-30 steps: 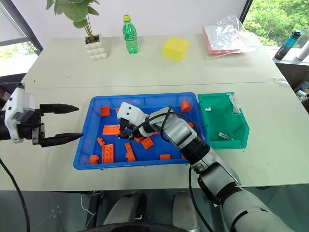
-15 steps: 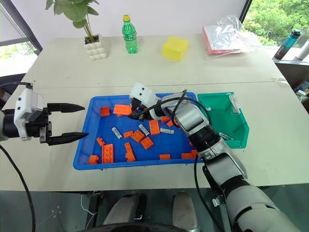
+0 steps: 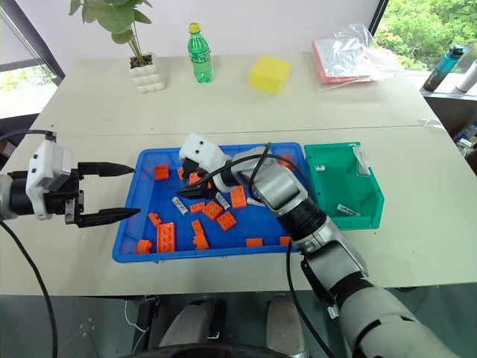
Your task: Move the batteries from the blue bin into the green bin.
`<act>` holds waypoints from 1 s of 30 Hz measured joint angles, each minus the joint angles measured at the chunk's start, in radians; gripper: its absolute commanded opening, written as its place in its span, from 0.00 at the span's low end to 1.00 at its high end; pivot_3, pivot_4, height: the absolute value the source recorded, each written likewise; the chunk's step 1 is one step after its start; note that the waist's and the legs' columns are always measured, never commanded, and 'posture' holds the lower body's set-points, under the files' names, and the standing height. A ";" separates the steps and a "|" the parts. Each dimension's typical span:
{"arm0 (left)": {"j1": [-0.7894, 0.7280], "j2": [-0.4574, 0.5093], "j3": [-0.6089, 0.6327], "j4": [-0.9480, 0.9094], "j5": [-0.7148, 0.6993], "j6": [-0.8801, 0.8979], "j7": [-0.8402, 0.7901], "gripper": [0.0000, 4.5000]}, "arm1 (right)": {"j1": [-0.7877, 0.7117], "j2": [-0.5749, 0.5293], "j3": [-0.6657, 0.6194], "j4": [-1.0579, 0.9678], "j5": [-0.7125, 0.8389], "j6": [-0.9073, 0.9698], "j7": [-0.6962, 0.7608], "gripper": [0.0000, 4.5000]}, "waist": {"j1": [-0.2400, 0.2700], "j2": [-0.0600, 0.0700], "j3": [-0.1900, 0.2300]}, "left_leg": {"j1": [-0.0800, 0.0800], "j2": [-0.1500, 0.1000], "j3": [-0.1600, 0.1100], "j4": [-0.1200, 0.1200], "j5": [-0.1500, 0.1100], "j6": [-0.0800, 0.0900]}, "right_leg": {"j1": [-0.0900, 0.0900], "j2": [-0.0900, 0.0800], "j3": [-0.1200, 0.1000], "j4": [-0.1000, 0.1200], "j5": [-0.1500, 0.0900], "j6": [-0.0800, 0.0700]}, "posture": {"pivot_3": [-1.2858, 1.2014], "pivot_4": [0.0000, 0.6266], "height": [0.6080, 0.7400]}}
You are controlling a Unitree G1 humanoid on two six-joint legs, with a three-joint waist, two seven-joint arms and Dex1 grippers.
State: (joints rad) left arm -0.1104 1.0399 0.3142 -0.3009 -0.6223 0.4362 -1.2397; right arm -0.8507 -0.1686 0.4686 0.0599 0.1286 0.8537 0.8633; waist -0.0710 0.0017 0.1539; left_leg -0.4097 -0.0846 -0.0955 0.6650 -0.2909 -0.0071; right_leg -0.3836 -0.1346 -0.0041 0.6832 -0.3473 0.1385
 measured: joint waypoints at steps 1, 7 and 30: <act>0.004 0.000 0.004 -0.003 0.000 0.000 0.000 1.00 | 0.019 0.006 0.014 -0.018 0.006 0.028 -0.001 0.80 | 0.001 0.000 0.000 | 0.000 0.000 0.000 0.000 0.000 0.000 | -0.001 0.000 0.000 0.000 0.000 0.000 | 0.52 0.24 0.91; -0.002 0.000 0.013 -0.008 0.000 0.008 -0.002 1.00 | 0.045 0.022 0.056 -0.035 0.013 0.066 -0.022 0.80 | 0.001 0.000 0.000 | 0.000 -0.001 -0.001 0.000 0.000 0.000 | -0.003 -0.001 0.000 0.000 0.000 0.000 | 0.52 0.24 0.91; -0.052 0.000 0.012 -0.015 -0.001 0.037 0.004 1.00 | 0.049 0.045 0.057 0.118 -0.035 -0.066 -0.042 0.02 | 0.001 -0.001 -0.001 | 0.000 -0.002 -0.002 0.000 0.000 0.000 | -0.003 0.000 0.000 0.001 0.000 0.000 | 0.52 0.24 0.91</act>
State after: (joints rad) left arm -0.1628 1.0399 0.3266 -0.3156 -0.6232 0.4736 -1.2357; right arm -0.8020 -0.1239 0.5257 0.1778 0.0937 0.7874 0.8212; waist -0.0701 0.0010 0.1532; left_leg -0.4095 -0.0866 -0.0979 0.6653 -0.2908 -0.0074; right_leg -0.3865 -0.1350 -0.0037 0.6844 -0.3473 0.1385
